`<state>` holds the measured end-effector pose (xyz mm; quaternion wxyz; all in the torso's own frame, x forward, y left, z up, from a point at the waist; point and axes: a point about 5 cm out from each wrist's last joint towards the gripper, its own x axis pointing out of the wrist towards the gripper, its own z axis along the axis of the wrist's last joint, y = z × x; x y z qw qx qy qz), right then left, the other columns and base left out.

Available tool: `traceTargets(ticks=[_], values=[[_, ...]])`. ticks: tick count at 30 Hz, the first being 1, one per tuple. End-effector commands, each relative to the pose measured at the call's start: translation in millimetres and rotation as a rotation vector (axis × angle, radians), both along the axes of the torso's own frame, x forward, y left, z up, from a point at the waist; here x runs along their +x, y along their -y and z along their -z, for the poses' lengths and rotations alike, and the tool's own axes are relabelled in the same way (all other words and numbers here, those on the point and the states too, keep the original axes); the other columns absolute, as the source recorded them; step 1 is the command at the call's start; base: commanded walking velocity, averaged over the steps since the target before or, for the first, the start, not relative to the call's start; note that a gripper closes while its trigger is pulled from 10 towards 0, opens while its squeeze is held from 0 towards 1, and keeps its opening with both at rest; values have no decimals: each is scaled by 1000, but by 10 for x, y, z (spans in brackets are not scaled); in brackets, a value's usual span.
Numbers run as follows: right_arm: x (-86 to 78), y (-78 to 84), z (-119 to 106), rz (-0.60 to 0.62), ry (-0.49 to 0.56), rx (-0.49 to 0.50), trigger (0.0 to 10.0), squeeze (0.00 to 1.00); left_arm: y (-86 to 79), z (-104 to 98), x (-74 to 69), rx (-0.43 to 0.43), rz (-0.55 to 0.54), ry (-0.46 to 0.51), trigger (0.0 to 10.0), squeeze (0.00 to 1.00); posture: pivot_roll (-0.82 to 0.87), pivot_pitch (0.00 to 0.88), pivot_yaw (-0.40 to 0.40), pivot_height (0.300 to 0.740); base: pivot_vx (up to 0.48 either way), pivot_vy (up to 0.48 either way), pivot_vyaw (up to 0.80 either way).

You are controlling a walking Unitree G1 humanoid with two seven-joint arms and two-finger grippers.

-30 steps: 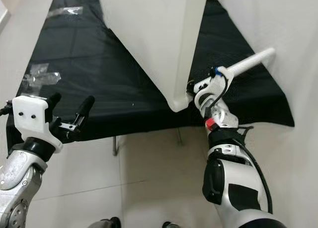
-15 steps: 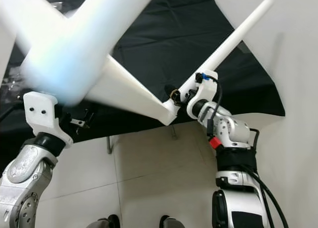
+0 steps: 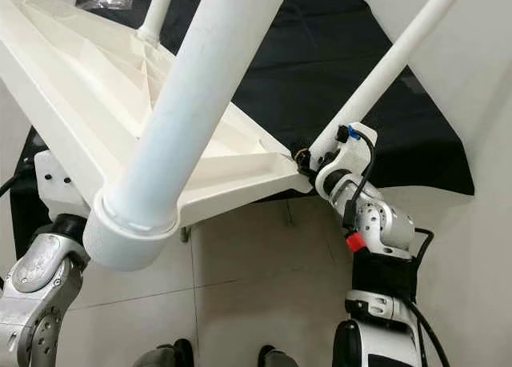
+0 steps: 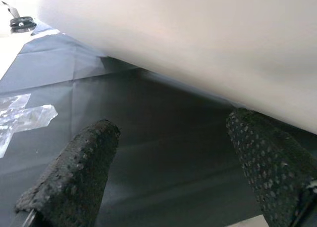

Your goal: Building children table

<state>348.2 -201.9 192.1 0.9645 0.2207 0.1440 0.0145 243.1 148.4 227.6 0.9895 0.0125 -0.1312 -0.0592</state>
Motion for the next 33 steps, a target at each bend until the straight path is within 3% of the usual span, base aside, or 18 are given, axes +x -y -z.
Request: traceTargets(ticks=[1, 10, 14, 15, 17, 18, 25, 27, 33], values=[[-106, -43, 417, -10, -205, 2, 10000, 1000, 21, -57, -18, -1, 13, 40, 10000, 0, 45, 242, -12, 740, 0, 0, 0], [-112, -64, 395, -7, -203, 12, 10000, 1000, -57, -221, 62, -11, 4, 98, 10000, 0, 43, 243, -13, 740, 0, 0, 0], [-148, -245, 323, -53, -201, 71, 10000, 1000, -273, -921, 228, 8, 9, 328, 10000, 0, 46, 236, -16, 740, 0, 0, 0], [-143, -274, 295, -58, -187, 84, 10000, 1000, -292, -1024, 240, 9, 10, 360, 10000, 0, 46, 236, -16, 740, 0, 0, 0], [-143, -274, 295, -58, -187, 84, 10000, 1000, -292, -1024, 240, 9, 10, 360, 10000, 0, 46, 236, -16, 740, 0, 0, 0], [-111, -349, 168, -75, -111, 155, 10000, 1000, -288, -1154, 250, 14, 23, 401, 10000, 0, 40, 235, -14, 740, 0, 0, 0], [-57, -413, -155, -80, 85, 317, 10000, 1000, -239, -1254, 244, 16, 47, 436, 10000, 0, 34, 238, -14, 740, 0, 0, 0], [-36, -360, -283, -20, 156, 406, 10000, 1000, -234, -1247, 247, 7, 54, 431, 10000, 0, 32, 238, -15, 740, 0, 0, 0], [-13, -179, -282, 190, 139, 582, 10000, 1000, -240, -1240, 258, 0, 61, 416, 10000, 0, 29, 239, -12, 740, 0, 0, 0]])
